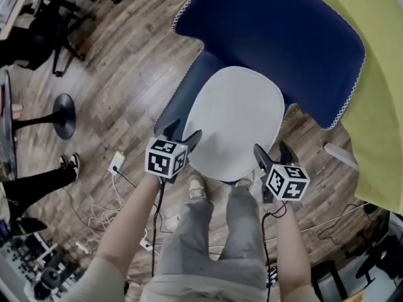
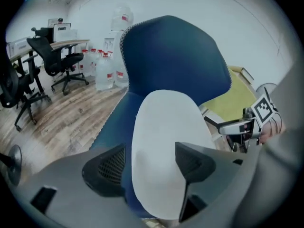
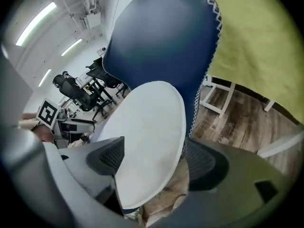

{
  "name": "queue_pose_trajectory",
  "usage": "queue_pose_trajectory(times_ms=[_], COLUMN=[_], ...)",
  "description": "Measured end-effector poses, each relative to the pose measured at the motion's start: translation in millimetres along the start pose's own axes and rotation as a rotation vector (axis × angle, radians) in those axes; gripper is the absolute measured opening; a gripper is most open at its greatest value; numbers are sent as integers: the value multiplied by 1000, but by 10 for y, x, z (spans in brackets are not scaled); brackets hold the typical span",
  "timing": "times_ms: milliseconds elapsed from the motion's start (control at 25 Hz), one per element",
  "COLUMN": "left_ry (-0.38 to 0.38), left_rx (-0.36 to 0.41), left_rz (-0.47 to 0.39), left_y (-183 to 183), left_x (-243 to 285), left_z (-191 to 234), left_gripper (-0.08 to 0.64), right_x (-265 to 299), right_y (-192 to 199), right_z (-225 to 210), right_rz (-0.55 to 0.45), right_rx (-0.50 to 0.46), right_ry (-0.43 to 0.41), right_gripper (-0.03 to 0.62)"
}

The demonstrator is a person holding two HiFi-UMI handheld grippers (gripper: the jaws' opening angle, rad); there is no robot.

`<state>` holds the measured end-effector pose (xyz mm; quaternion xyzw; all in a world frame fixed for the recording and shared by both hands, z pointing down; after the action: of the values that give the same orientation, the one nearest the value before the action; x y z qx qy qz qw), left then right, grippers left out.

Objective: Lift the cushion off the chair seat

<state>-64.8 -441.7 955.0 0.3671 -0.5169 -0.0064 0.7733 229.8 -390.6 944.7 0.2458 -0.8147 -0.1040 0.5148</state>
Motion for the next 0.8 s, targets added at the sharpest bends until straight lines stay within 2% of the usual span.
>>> queue_pose_trajectory(times_ms=[80,160,320,480,560,600,680,800], left_ry=[4,-1,7,-40,-40,-30,-22,-41], left_rx=[-75,-115,-93,-80,-100,-118,-145,-164], left_rz=[22,42,67,74,80,85,107,145], left_y=[151,274,383,406,400,396,406,438], left_x=[153,273,398,418,422,417,387,297], left_z=[91,135,97,96,75,59,42,55], left_gripper=[333,336,336,336,323,261,219,176], right_x=[124,204,345,484,494,486,447,342], right_y=[76,149,264,362,364,356,346,338], right_z=[-105,-212,-309,-269,-228,-197,-144,-97], right_rz=[4,9,32,78,80,78,81,88], right_rx=[32,74,122,126,104,81,36,19], right_ry=[4,1,-6,19,52,73,104,90], right_gripper=[394,397,397,392,341,318,272,168])
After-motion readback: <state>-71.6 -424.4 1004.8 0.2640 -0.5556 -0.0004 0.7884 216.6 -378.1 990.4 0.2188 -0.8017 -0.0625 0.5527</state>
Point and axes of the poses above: the fingertips, and each gripper's own axes: x forward along the fingers, z to its left, y out of its underside, the point moved 6 cm from there along -x, backward along the fingers, and after that the axes turned 12 degrees about x, right-handed, at the moved point
